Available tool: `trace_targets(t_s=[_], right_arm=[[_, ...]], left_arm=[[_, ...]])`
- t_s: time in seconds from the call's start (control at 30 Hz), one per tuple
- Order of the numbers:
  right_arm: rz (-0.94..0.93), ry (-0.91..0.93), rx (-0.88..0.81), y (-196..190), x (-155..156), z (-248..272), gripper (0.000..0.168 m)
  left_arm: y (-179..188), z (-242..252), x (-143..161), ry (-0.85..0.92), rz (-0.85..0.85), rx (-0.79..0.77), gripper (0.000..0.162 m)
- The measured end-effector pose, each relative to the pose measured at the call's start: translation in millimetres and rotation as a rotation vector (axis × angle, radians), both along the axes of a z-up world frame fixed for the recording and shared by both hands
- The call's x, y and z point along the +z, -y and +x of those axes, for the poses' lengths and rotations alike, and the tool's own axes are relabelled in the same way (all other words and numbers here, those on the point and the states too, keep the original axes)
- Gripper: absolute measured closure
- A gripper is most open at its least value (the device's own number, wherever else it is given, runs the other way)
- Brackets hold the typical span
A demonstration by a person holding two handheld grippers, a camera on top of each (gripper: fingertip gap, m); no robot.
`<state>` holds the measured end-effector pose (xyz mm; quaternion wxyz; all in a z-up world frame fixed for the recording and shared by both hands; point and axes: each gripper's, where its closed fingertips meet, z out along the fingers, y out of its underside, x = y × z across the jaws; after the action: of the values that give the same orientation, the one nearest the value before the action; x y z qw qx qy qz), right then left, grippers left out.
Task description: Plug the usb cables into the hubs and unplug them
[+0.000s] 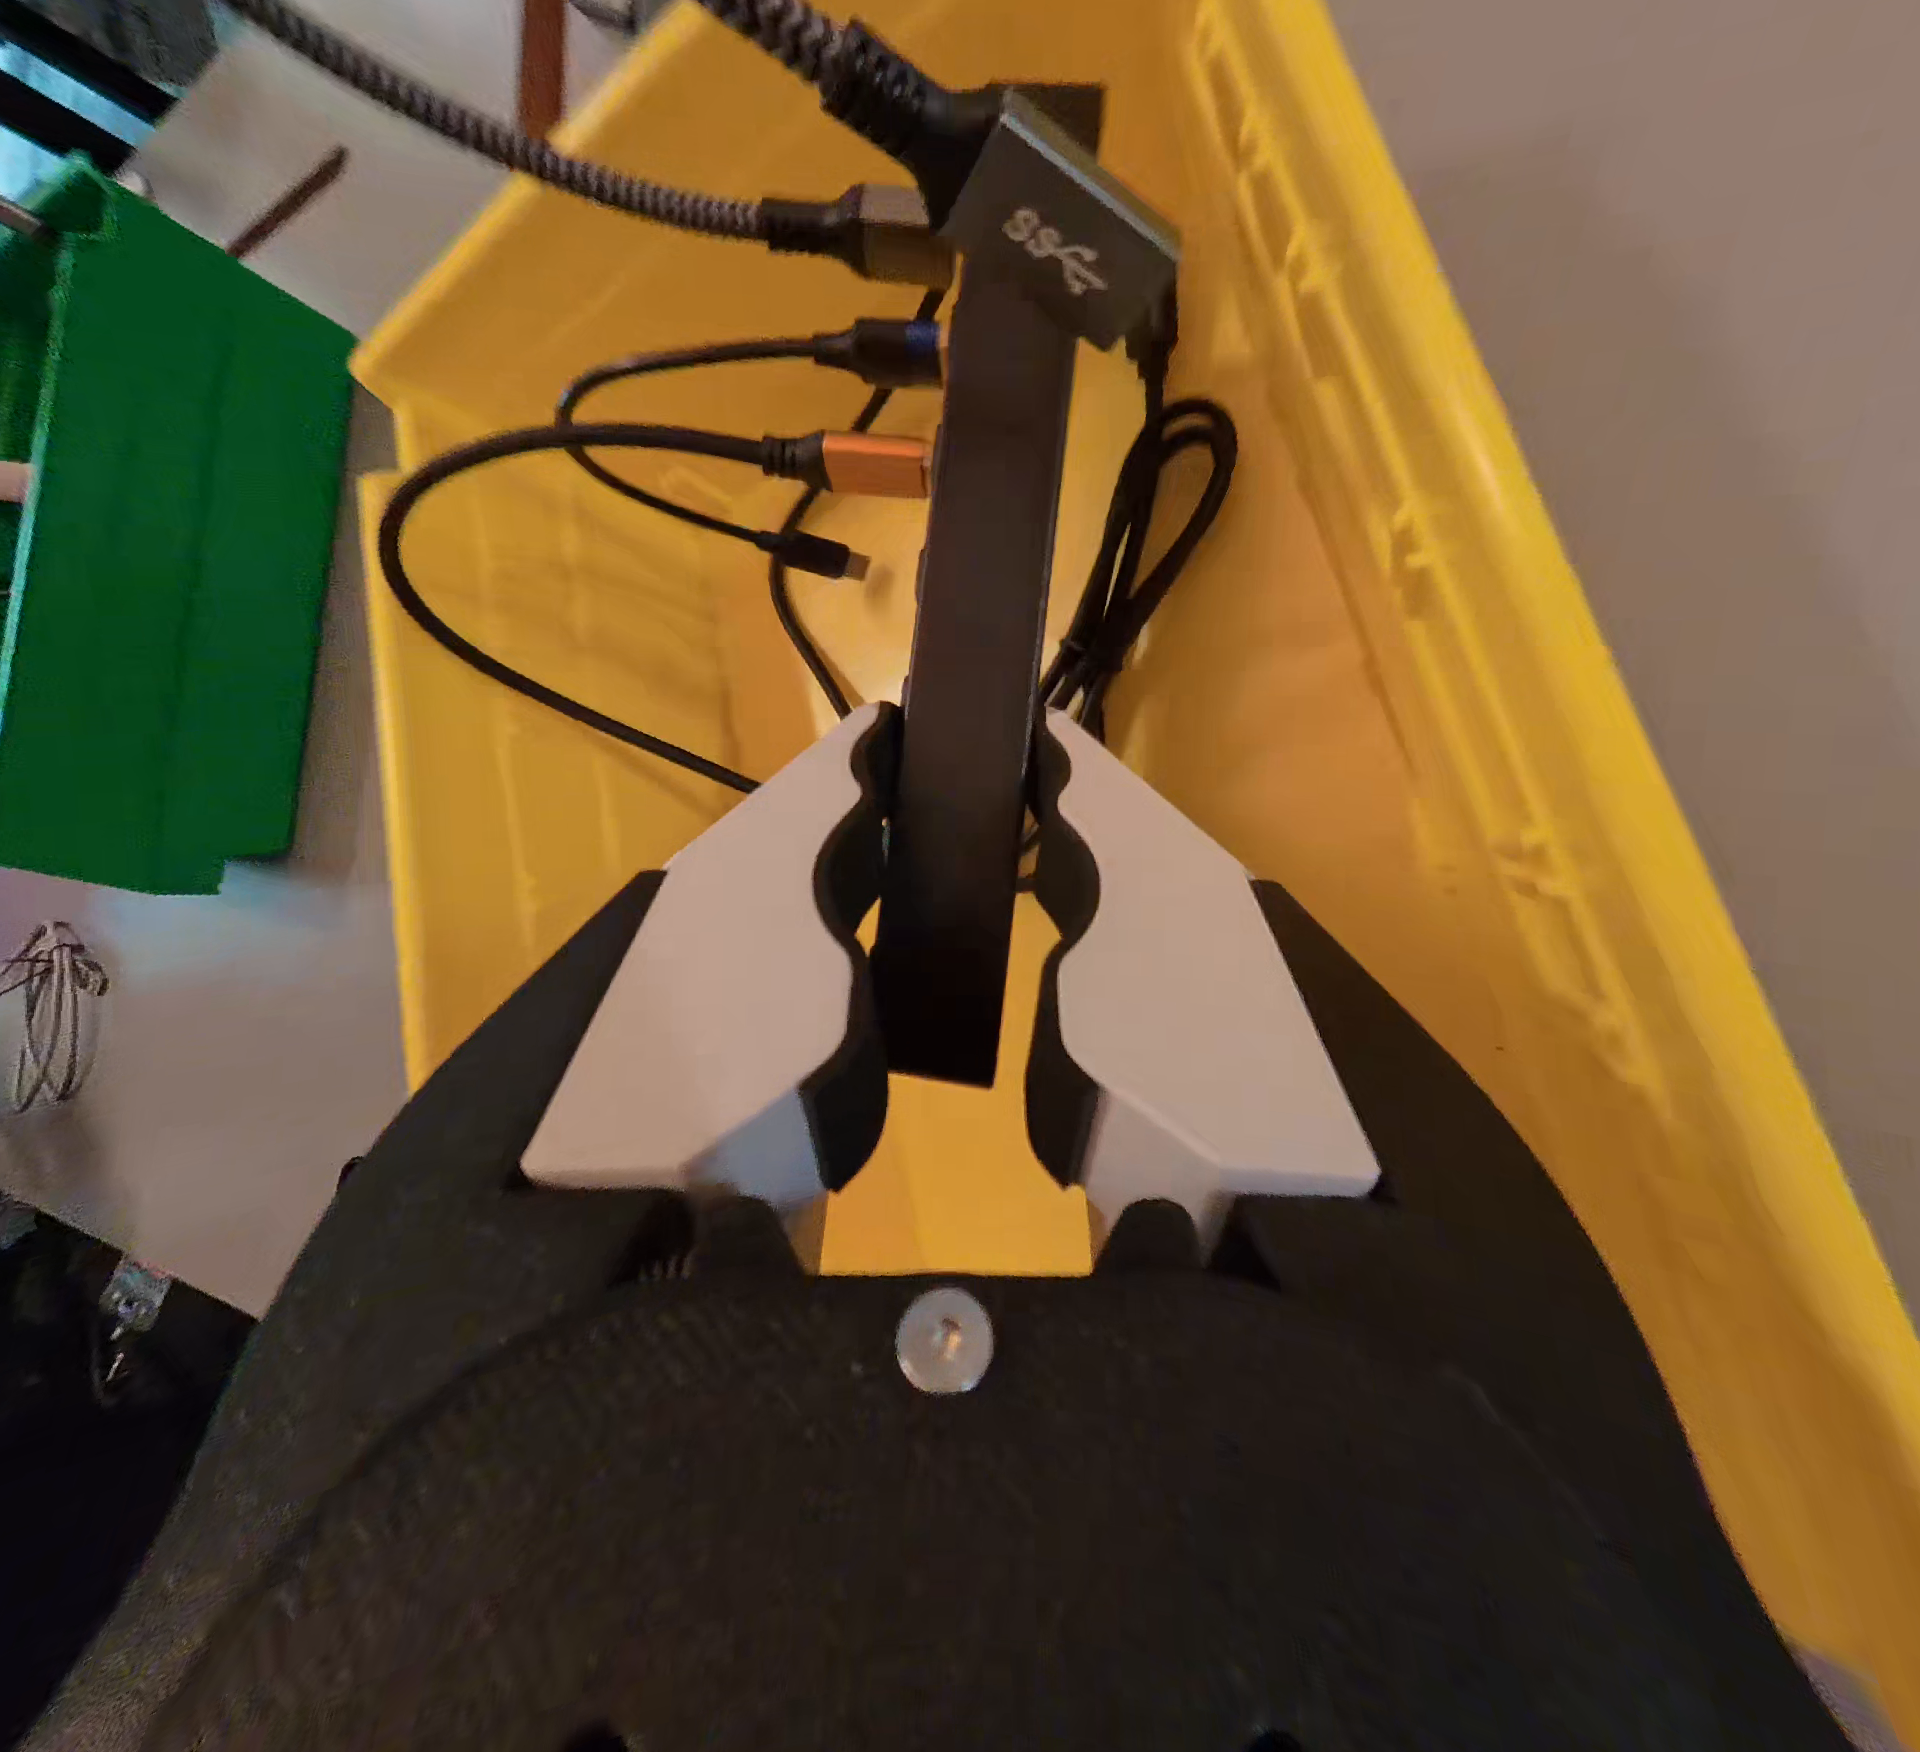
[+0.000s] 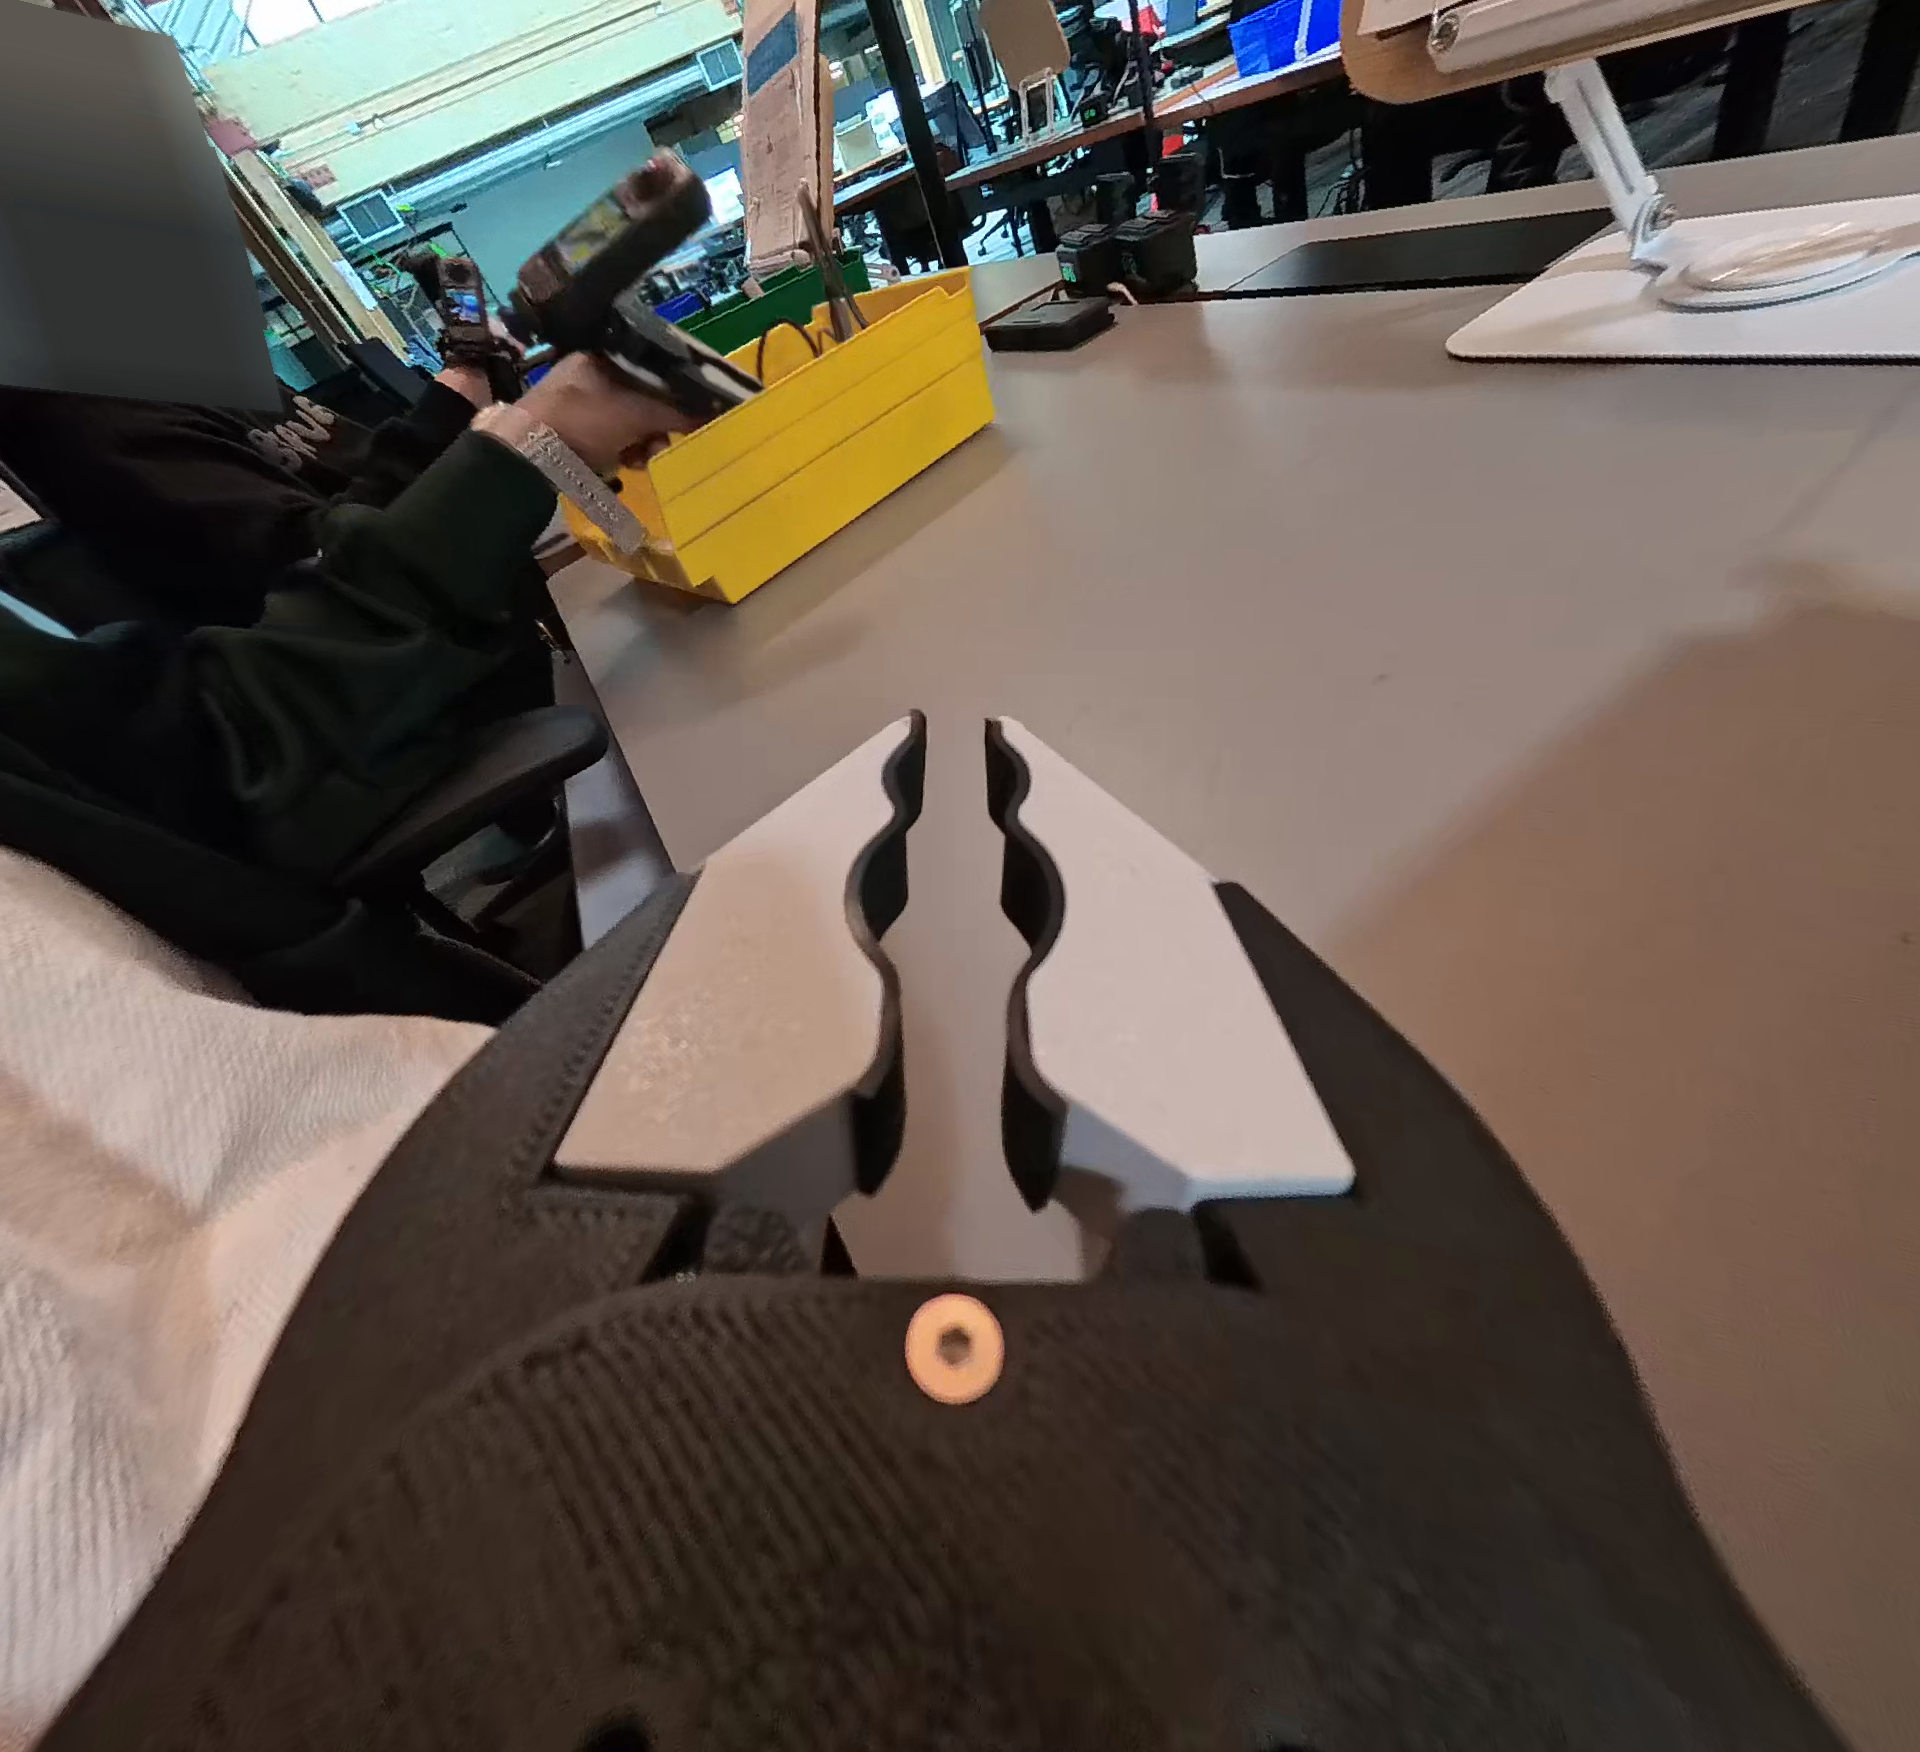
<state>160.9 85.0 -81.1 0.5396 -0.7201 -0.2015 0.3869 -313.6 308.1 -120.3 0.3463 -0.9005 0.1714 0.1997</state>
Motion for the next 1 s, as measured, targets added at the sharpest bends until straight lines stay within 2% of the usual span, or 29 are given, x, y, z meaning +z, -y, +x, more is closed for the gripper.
trace_targets(t_s=[0.13, 0.23, 0.4, 0.6, 0.7, 0.83, 0.93, 1.0], right_arm=[[0.006, 0.009, -0.005, 2.2, 0.2, 0.4, 0.158], [0.008, 0.014, -0.002, 2.2, -0.3, -1.0, 0.158], [0.003, 0.030, 0.030, 3.5, -3.2, -9.4, 0.158], [-0.003, 0.008, 0.137, 16.9, -0.7, -37.1, 0.156], [0.008, 0.029, 0.187, 24.7, -1.1, -50.5, 0.156], [0.025, 0.050, 0.228, 32.1, -0.7, -62.1, 0.156], [0.037, 0.035, 0.247, 35.7, 3.7, -67.4, 0.156], [0.037, 0.014, 0.258, 37.4, 6.8, -69.5, 0.156]], left_arm=[[-0.3, -1.1, 54.2, 0.015, 0.162, 0.012, 0.141], [11.3, 3.6, 113.2, 0.005, 0.330, 0.004, 0.141], [49.6, 49.4, 211.7, 0.062, 0.624, -0.119, 0.141], [108.0, 85.6, 284.7, 0.110, 0.858, -0.217, 0.141], [139.8, 101.1, 313.4, 0.153, 0.963, -0.277, 0.141], [169.7, 128.9, 331.3, 0.194, 1.029, -0.384, 0.141], [182.0, 161.2, 333.7, 0.242, 1.042, -0.483, 0.141], [182.5, 189.3, 323.9, 0.263, 0.998, -0.560, 0.141]])
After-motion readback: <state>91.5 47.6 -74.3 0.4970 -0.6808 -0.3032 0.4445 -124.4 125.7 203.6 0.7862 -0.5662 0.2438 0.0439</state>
